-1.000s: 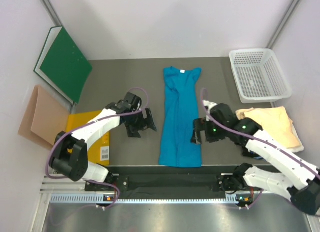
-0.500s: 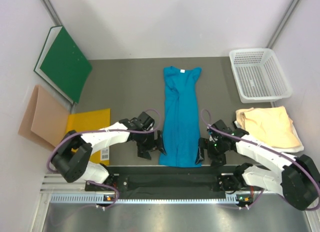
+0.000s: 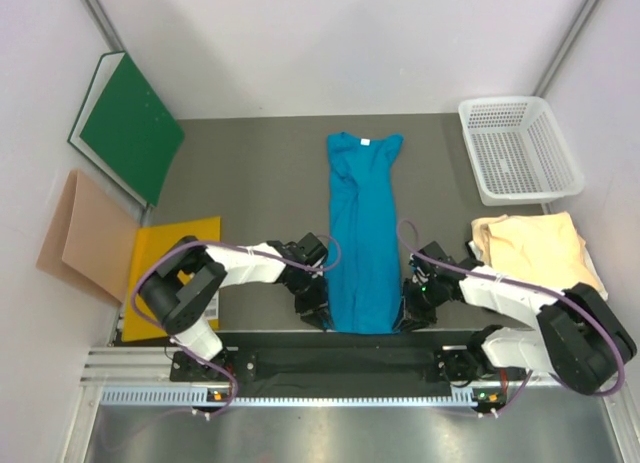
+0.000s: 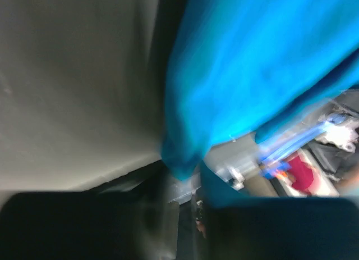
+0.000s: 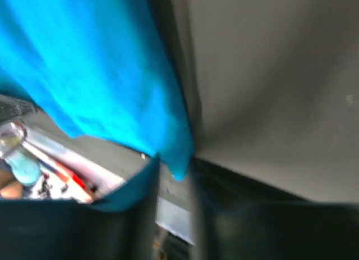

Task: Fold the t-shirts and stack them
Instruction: Grab the bottom of the folded rectangular tshirt with both arms, then fold the folded rectangular tshirt in 1/3 of the way

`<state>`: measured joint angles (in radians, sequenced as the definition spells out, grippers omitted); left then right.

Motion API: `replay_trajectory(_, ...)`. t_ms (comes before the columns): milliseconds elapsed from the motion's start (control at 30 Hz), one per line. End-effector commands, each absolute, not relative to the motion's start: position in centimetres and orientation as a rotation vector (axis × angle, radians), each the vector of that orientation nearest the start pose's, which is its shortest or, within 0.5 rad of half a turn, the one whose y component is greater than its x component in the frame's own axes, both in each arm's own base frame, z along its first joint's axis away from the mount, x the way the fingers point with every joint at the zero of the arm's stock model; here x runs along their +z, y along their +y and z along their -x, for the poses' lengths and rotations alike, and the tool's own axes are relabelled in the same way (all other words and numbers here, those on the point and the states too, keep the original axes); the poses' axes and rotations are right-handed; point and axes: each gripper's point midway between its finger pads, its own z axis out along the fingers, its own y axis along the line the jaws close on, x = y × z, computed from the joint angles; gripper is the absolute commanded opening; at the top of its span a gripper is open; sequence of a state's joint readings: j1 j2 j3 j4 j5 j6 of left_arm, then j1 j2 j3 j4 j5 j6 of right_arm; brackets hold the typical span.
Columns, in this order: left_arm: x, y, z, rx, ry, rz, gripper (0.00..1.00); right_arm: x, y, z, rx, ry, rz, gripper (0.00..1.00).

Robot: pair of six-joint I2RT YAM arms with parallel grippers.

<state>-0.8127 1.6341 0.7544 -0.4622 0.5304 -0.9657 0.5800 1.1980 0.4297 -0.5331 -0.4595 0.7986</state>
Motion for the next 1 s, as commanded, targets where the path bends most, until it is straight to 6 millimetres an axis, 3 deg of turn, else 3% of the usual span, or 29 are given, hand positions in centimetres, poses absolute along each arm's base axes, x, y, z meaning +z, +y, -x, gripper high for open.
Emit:
replay_trajectory(0,0.6,-27.7,-11.5,-0.761,3.241,0.088,0.04,1.3,19.3,-10.9,0.877,3.019,-0.247,0.03)
replay_trajectory(33,0.6,-27.3,-11.5,-0.731,3.241,0.071,0.0,1.5,19.2,-10.7,0.867,3.027,-0.247,0.0)
replay_trajectory(167,2.9,-27.3,-12.5,-0.695,3.202,0.016,0.0,4.0,19.1,-11.4,0.86,2.977,-0.219,0.0)
replay_trajectory(333,6.2,-26.7,-13.7,-0.611,3.157,-0.058,0.0,9.2,20.0,-13.3,0.911,2.865,-0.137,0.0)
replay_trajectory(500,10.2,-27.5,-17.6,-0.569,3.036,-0.106,0.0,13.0,20.5,-16.2,0.865,2.761,-0.035,0.0)
replay_trajectory(600,12.1,-27.7,-20.3,-0.568,2.979,-0.093,0.0,14.1,20.6,-18.6,0.797,2.726,0.012,0.0)
replay_trajectory(667,13.0,-27.2,-22.8,-0.561,2.944,-0.061,0.0,13.7,20.4,-19.9,0.737,2.736,0.055,0.0)
replay_trajectory(800,13.8,-26.6,-27.1,-0.594,2.901,-0.012,0.0,15.0,20.5,-24.4,0.654,2.667,0.119,0.0)
replay_trajectory(833,13.8,-26.6,-27.8,-0.611,2.895,-0.031,0.0,14.2,20.5,-25.3,0.628,2.688,0.132,0.0)
replay_trajectory(900,13.6,-26.4,-30.3,-0.624,2.888,-0.012,0.0,15.0,20.4,-27.8,0.603,2.647,0.16,0.0)
replay_trajectory(933,13.4,-26.3,-31.0,-0.627,2.886,-0.041,0.0,14.0,20.4,-28.7,0.584,2.673,0.163,0.0)
replay_trajectory(967,13.3,-26.6,-32.5,-0.638,2.884,-0.038,0.0,14.7,20.4,-30.1,0.579,2.645,0.179,0.0)
